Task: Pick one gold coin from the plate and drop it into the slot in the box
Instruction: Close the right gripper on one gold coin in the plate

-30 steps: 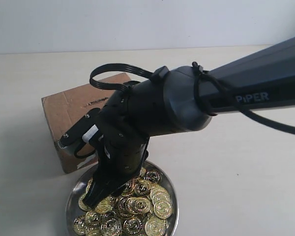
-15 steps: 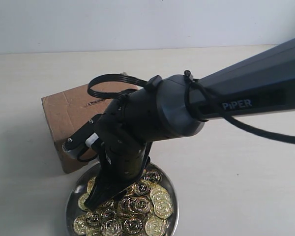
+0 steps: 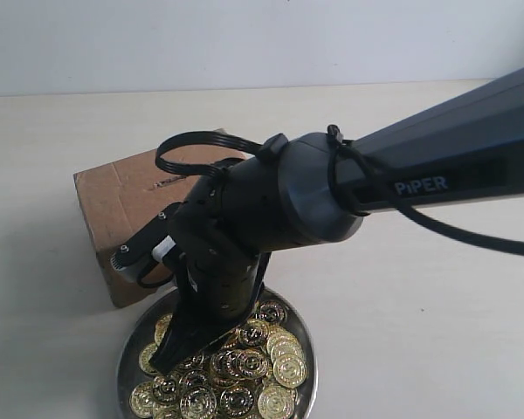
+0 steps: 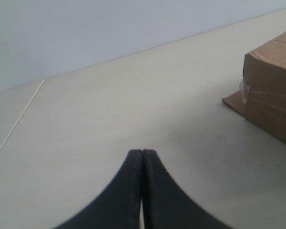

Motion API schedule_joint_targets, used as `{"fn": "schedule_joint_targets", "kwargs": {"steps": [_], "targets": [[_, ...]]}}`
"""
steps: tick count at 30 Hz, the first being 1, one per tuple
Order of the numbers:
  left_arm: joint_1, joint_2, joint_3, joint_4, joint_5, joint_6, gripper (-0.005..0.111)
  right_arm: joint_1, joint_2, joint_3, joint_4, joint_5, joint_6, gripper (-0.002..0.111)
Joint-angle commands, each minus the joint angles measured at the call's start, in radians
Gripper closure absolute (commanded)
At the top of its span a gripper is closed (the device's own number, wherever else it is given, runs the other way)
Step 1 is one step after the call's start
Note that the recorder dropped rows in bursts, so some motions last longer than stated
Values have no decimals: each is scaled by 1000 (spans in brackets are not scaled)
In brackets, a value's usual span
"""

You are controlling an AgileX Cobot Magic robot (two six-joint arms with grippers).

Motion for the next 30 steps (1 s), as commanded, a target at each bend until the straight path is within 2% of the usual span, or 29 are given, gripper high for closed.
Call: {"fn": "schedule_joint_targets", "kwargs": {"steps": [1, 7, 19, 30], "targets": [[2, -5, 0, 1, -4, -6, 107, 3, 0, -3, -9, 2, 0, 72], [2, -5, 0, 1, -4, -6, 107, 3, 0, -48, -9, 58, 0, 80], [2, -5, 0, 1, -4, -6, 107, 3, 0, -137, 9, 214, -25, 80], [2, -5, 0, 1, -4, -6, 107, 3, -74, -147, 278, 329, -379, 80]]}}
